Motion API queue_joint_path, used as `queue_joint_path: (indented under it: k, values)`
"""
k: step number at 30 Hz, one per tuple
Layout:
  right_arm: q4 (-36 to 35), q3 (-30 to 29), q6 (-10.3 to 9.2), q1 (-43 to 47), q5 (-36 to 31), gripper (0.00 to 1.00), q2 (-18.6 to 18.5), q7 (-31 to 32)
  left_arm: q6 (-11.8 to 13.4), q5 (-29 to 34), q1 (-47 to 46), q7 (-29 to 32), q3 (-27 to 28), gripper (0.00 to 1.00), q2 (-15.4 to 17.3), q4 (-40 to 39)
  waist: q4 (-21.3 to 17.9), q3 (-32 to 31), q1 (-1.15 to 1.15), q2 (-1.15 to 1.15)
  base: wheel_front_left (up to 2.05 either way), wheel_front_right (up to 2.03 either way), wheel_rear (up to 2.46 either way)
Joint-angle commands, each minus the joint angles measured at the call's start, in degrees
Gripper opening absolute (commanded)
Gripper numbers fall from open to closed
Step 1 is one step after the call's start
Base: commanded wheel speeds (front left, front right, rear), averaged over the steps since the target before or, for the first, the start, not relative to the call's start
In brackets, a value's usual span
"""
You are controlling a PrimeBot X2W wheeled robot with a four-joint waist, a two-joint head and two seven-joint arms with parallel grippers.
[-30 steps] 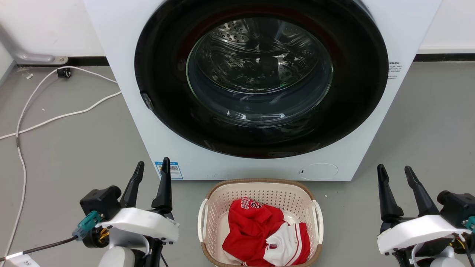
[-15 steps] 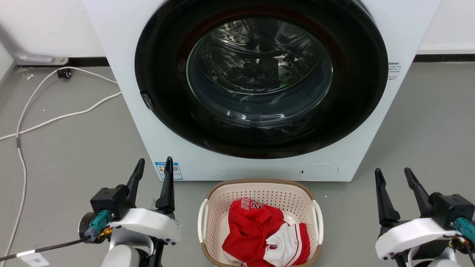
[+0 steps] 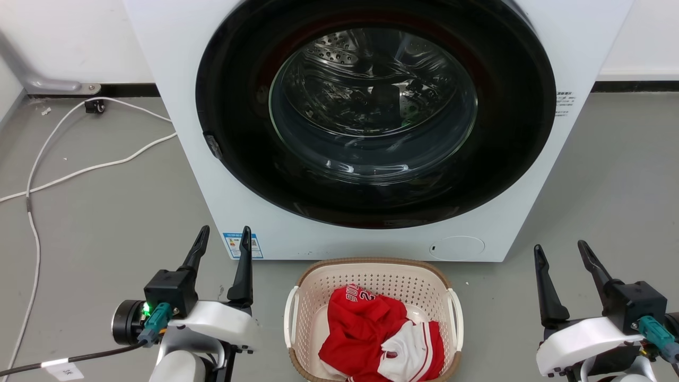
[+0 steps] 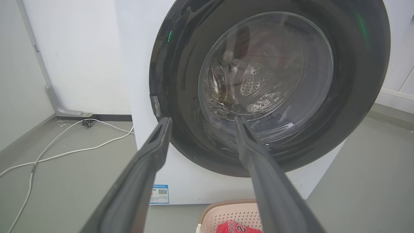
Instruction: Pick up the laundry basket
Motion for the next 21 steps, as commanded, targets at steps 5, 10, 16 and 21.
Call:
queue_joint_path:
  k: [5,10,16,21]
  values:
    - [-0.52,-0.03,-0.02,0.67,-2.63,1.0,0.09,-0.7,0.44,2.56,-0.71,-0.92,-0.1,1.0,0.09,0.25,0.15,-0.06,0.0,0.0,0.0,0.0,0.0]
    - [-0.48,-0.19,-0.02,0.7,-3.74,1.0,0.1,-1.31,0.4,3.85,-0.81,-1.43,-0.02,1.0,-0.07,0.35,0.22,0.06,0.0,0.0,0.0,0.0,0.0]
    - [-0.25,-0.3,-0.03,0.77,-5.14,1.0,0.11,-2.14,0.33,5.74,-0.99,-1.98,-0.01,1.0,-0.2,0.65,0.25,0.3,0.0,0.0,0.0,0.0,0.0]
    - [0.0,-0.19,-0.03,0.86,-5.81,1.0,0.11,-2.51,0.21,6.05,-1.01,-2.29,0.07,1.0,-0.34,0.92,0.28,0.35,0.0,0.0,0.0,0.0,0.0]
